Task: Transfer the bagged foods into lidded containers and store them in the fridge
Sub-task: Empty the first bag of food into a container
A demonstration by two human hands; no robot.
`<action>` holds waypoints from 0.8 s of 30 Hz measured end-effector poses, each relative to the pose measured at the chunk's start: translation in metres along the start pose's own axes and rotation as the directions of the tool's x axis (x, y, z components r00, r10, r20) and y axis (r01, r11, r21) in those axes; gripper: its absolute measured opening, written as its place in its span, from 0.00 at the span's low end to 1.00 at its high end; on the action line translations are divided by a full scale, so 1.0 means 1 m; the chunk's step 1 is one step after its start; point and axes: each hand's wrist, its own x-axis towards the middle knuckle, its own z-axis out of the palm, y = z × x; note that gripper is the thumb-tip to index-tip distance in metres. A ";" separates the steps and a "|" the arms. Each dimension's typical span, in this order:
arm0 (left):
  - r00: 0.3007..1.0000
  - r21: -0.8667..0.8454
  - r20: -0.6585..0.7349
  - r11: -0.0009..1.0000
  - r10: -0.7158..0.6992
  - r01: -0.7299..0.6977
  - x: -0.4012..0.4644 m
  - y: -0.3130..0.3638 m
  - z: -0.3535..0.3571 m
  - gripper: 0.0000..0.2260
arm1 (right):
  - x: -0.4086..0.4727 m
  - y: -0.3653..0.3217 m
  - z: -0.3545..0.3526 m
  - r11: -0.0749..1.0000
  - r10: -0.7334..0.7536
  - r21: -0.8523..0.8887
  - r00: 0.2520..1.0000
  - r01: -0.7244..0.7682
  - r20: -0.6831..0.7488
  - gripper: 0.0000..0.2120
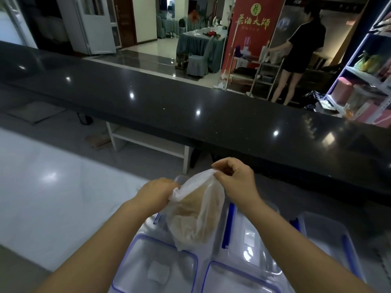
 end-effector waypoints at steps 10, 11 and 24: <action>0.948 -0.086 -0.316 0.996 -0.044 0.017 -0.032 0.018 -0.013 0.20 | 0.025 0.017 0.005 0.998 -0.029 0.053 0.992 0.023 0.122 0.07; 0.895 -0.077 -0.446 0.995 0.016 -0.056 -0.039 0.024 -0.013 0.18 | 0.027 0.019 0.008 0.998 -0.041 0.053 0.990 0.034 0.131 0.07; 0.773 0.080 -0.522 0.923 0.360 -0.376 -0.032 0.023 0.016 0.02 | 0.017 0.043 0.001 0.998 0.054 0.036 0.994 -0.058 0.092 0.14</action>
